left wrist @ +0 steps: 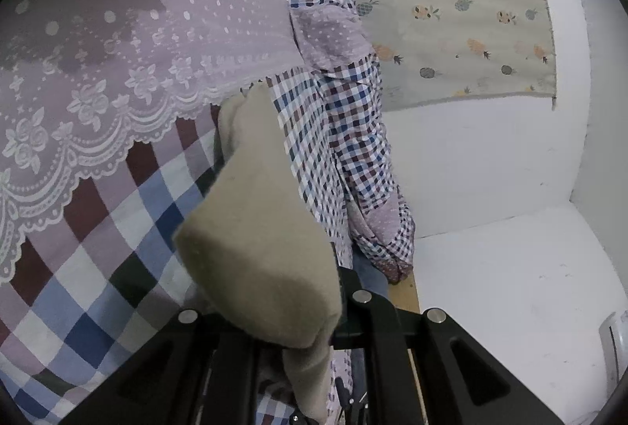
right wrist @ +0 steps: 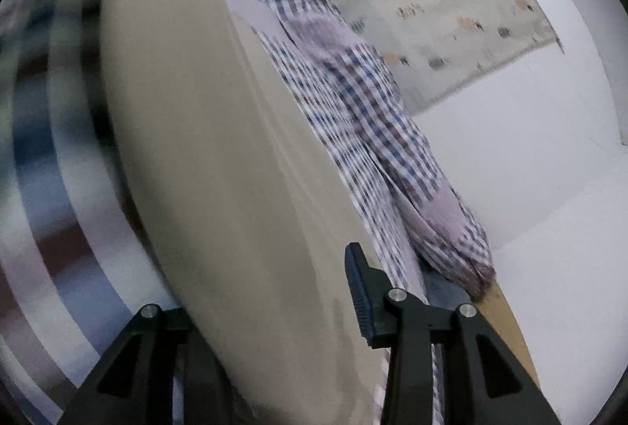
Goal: Fold clothes
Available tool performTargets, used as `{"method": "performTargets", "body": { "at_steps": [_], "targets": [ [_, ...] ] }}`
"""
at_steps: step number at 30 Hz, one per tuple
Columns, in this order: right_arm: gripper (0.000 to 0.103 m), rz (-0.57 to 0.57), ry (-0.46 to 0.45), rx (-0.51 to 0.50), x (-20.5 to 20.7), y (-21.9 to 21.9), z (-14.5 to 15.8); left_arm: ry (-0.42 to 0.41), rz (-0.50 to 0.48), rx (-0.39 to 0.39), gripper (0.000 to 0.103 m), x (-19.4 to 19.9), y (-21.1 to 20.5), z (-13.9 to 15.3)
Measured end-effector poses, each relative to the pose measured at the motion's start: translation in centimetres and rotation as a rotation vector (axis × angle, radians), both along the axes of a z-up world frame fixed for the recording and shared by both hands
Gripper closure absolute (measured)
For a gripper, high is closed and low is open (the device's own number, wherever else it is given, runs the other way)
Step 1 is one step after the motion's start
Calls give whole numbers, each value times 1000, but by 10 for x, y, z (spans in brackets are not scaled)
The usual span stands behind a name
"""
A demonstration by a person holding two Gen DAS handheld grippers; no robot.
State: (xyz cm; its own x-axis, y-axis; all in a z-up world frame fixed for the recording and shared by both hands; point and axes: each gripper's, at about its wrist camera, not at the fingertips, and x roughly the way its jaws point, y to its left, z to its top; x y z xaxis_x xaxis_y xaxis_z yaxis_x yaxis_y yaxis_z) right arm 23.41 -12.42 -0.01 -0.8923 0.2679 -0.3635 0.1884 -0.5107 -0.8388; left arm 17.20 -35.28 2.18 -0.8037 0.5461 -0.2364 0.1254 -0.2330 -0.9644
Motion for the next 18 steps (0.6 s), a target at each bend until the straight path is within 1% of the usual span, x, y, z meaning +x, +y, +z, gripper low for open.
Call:
{"method": "performTargets", "body": {
  "at_steps": [4, 7, 8, 9, 10, 11, 13, 16, 18],
  "targets": [
    [63, -76, 0, 51, 10, 45, -4, 6, 6, 4, 94, 0, 1, 2],
    [64, -78, -1, 61, 17, 63, -5, 4, 9, -1, 94, -2, 1, 2],
    [68, -72, -11, 63, 18, 67, -8, 2, 11, -3, 94, -3, 1, 2],
    [79, -66, -20, 66, 20, 70, -11, -2, 13, -4, 94, -3, 2, 2],
    [96, -60, -29, 67, 21, 73, -13, -6, 15, -6, 94, -3, 2, 1],
    [97, -57, -36, 60, 20, 75, -13, -9, 17, -8, 95, -3, 2, 1],
    [96, -50, -48, 44, 17, 78, -11, -13, 21, -21, 95, -2, 3, 2],
    [97, -42, -22, 3, 15, 82, 5, -13, 27, -62, 94, 2, 5, 7],
    [98, -36, -2, -17, 13, 85, 23, -11, 32, -92, 94, 6, 7, 13]
  ]
}}
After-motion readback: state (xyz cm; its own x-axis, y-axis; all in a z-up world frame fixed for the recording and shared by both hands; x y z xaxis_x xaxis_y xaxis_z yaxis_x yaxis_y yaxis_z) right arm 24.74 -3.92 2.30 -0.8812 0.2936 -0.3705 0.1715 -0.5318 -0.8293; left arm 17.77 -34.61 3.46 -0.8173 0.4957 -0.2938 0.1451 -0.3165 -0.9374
